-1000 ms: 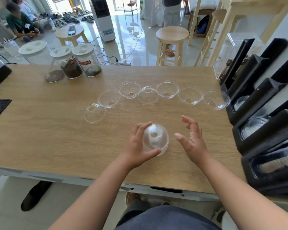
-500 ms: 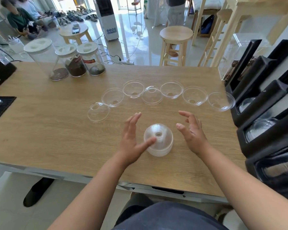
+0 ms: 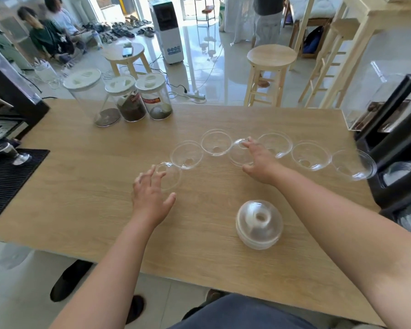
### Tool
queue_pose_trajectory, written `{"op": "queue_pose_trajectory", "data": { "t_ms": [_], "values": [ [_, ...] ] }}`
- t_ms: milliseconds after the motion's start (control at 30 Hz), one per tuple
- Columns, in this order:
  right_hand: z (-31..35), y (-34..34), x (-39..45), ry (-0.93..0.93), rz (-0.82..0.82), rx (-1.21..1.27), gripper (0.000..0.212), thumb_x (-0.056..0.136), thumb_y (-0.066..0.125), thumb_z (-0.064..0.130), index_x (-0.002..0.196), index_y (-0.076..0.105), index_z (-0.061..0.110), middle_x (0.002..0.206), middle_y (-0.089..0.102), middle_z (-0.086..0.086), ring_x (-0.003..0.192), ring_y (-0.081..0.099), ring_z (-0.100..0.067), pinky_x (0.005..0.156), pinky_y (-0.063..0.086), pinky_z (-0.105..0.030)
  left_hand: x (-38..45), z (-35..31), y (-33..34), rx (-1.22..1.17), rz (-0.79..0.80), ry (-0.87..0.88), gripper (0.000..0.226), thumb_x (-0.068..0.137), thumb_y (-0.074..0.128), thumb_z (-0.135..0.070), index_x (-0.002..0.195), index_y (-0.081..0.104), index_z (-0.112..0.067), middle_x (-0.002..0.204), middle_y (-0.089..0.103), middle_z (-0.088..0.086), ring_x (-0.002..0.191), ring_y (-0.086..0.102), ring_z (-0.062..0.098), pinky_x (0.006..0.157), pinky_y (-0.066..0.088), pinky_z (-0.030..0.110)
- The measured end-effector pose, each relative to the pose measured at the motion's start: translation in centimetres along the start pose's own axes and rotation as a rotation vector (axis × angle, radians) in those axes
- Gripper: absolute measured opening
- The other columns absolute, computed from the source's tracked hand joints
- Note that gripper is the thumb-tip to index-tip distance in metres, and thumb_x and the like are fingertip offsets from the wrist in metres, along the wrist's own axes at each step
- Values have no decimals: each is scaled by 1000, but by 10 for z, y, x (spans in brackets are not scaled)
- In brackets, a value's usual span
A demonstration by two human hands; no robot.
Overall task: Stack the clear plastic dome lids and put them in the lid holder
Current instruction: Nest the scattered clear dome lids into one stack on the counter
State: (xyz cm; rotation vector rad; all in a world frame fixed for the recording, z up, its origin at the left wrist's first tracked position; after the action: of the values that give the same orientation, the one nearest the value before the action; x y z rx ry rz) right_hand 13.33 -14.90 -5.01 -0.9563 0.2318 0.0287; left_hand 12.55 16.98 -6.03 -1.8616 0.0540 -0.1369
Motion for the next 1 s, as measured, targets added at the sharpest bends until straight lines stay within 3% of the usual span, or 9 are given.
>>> {"op": "queue_pose_trajectory", "data": {
  "t_ms": [67,167,233,333,467,600,700,867,1000],
  "values": [
    [2,3,9,21,36,-92,74,87,59,25,152,23,25,162,14,4,147,19,-24,119,18,-41,4,0,6,18,39,9,70,84,68,-43,146,41,-24,161,23,-2,147,15,31,118,20,45],
    [6,2,6,0,20,-210,66,86,60,30,147,34,28,155,32,2,137,37,-26,110,34,-45,0,-4,7,-57,11,42,67,84,71,-35,144,45,-20,158,32,-3,146,20,30,117,22,45],
    [11,-1,-4,-44,-19,-204,58,83,61,30,139,46,30,139,53,3,127,47,-25,102,43,-43,-8,-9,6,-103,-47,120,61,80,76,-27,137,55,-15,148,46,2,140,32,34,114,28,48],
    [16,-2,-26,-127,-102,-164,39,80,65,27,120,64,31,112,69,9,118,51,-21,101,41,-39,-22,-12,2,-183,-190,266,49,78,76,-28,122,65,-12,127,61,7,125,48,37,104,39,52],
    [13,-7,-40,-137,-236,-52,40,71,79,31,109,69,27,106,58,2,104,54,-21,96,42,-36,-23,-5,2,-298,-228,297,72,74,73,-51,131,55,-11,134,53,8,127,47,26,109,29,37],
    [7,14,-32,11,2,-6,79,61,85,47,131,50,40,134,44,1,130,33,-20,109,31,-37,-14,2,25,-447,71,113,110,60,85,-56,150,31,-25,146,46,0,134,34,20,110,28,36],
    [9,21,-22,45,23,81,82,58,88,41,130,47,41,141,44,0,134,33,-22,110,31,-39,-14,-1,35,-472,131,124,111,58,90,-50,150,32,-27,139,54,-4,132,36,20,104,26,28],
    [7,21,-10,103,1,131,66,57,90,34,106,45,35,118,45,-1,117,45,-24,96,39,-35,-22,-10,29,-547,107,144,99,56,91,-47,140,42,-29,133,50,-13,125,41,10,106,35,31],
    [0,19,-12,101,-39,202,76,58,90,28,118,44,33,130,48,-7,118,48,-23,94,41,-33,-32,-53,10,-692,170,224,93,55,84,-63,133,36,-46,128,43,-32,119,41,-9,99,34,16]
  ]
}}
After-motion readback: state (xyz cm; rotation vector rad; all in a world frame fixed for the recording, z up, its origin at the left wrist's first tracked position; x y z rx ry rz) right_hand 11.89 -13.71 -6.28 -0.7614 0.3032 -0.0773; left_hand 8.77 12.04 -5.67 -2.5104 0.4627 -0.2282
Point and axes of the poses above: each hand's wrist, its own x-axis towards the middle knuckle, its own y-axis out of the palm, z = x × y, the point moved 6 cm from there along x, towards the middle knuckle
